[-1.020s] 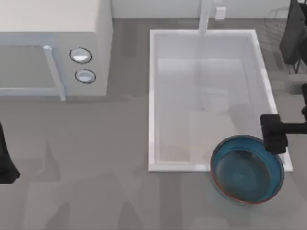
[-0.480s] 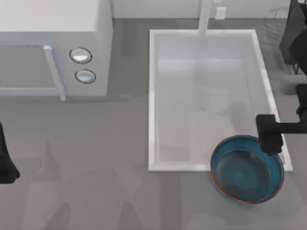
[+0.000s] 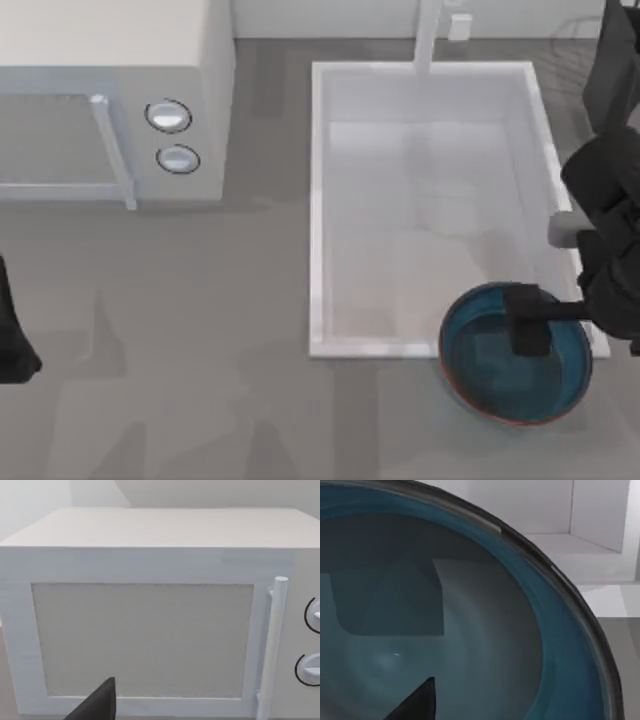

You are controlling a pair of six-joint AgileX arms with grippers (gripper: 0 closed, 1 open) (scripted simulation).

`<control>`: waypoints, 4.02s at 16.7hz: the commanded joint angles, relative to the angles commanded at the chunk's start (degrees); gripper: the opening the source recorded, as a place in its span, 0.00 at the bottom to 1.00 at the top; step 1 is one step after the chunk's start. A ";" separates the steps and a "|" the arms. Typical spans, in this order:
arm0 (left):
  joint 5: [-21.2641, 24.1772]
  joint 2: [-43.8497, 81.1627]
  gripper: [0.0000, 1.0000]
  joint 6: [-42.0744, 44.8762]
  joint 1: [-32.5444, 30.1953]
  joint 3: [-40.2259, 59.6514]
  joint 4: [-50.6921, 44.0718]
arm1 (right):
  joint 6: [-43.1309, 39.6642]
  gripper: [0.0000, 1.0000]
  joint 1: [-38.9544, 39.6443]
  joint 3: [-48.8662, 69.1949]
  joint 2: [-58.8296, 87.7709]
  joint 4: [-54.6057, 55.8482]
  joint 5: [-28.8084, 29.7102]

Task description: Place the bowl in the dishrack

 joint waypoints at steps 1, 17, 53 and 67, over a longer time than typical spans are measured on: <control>0.00 0.00 1.00 0.00 0.00 0.00 0.00 | -0.02 1.00 -0.03 -1.06 0.84 1.73 0.00; 0.00 0.00 1.00 0.00 0.00 0.00 0.00 | -0.05 0.25 -0.08 -2.18 1.66 3.43 0.00; 0.00 0.00 1.00 0.00 0.00 0.00 0.00 | -1.19 0.00 -1.88 37.94 -5.25 -41.38 -1.24; 0.00 0.00 1.00 0.00 0.00 0.00 0.00 | -16.13 0.00 -44.09 20.32 -27.34 16.73 -28.57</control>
